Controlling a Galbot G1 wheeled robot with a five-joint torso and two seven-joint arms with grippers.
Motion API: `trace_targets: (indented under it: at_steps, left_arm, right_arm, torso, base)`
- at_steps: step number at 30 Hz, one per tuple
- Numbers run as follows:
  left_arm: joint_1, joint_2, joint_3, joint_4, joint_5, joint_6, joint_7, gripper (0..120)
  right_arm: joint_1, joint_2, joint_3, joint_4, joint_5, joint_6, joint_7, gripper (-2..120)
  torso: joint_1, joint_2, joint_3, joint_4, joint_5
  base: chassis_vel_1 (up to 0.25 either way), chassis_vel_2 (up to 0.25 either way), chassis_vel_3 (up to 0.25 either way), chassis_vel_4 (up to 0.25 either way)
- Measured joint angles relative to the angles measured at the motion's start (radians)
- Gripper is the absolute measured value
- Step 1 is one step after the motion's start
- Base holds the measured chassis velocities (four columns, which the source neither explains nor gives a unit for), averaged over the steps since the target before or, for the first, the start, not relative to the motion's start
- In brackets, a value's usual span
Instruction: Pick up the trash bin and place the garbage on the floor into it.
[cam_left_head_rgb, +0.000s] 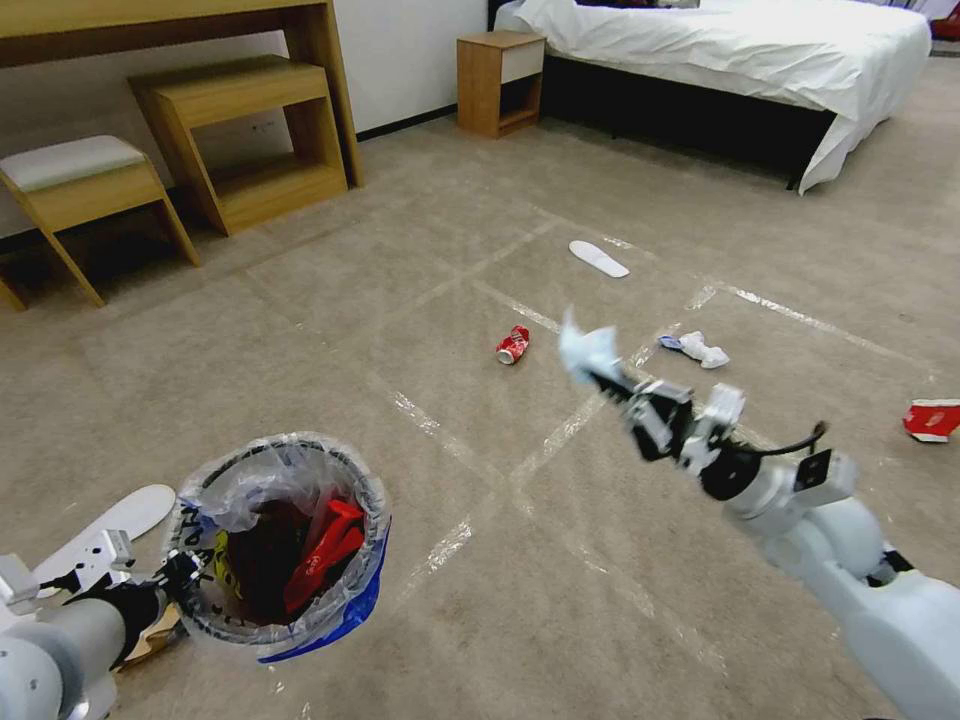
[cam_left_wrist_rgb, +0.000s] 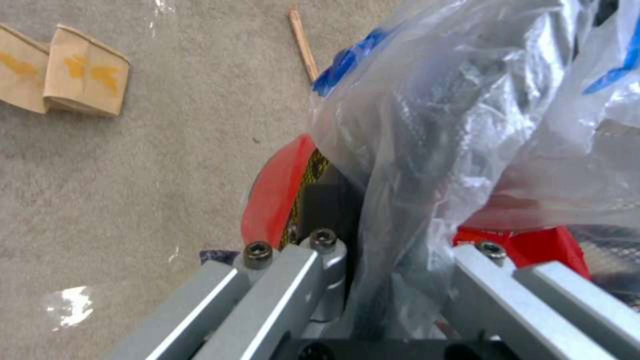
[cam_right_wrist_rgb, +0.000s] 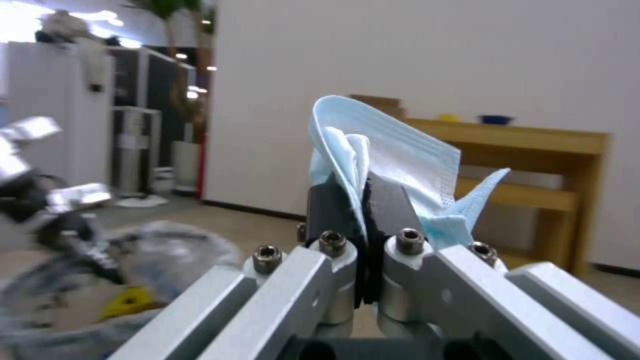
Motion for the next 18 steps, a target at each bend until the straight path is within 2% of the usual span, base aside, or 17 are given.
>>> trace_targets:
  at_steps: [10, 18]
  left_arm:
    - [0.002, -0.011, -0.004, 0.001, 0.008, 0.000, 0.006, 0]
    - [0.008, -0.013, -0.013, 0.001, 0.011, 0.000, 0.010, 0]
  right_arm:
    - [0.066, -0.026, -0.127, 0.021, 0.002, -0.007, -0.049, 0]
    - [0.239, -0.001, -0.313, -0.054, 0.007, -0.006, -0.060, 0]
  torso:
    - [0.000, 0.000, 0.000, 0.0000, -0.0002]
    - [0.000, 0.000, 0.000, -0.0001, 0.0001]
  base:
    - [0.000, 0.000, 0.000, 0.000]
    - [0.000, 0.000, 0.000, 0.000]
